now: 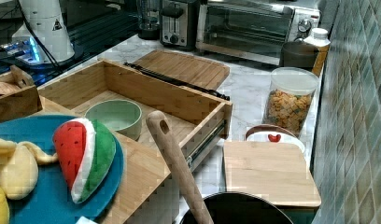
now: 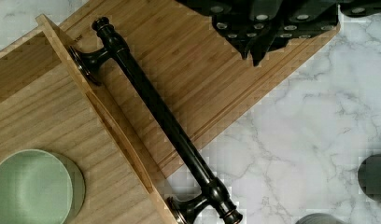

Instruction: Close the drawer.

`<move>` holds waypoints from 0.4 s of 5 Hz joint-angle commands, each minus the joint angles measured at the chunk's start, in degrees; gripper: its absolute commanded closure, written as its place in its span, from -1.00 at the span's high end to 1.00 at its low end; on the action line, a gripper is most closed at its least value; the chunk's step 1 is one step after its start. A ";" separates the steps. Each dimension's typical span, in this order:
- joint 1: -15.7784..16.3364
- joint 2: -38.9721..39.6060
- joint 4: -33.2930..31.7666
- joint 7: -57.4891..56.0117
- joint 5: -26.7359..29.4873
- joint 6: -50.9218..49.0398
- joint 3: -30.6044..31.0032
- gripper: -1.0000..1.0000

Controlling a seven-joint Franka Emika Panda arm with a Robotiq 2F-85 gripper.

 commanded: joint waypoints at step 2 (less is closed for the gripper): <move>0.31 1.22 -2.87 -4.12 0.38 3.80 0.60 -1.00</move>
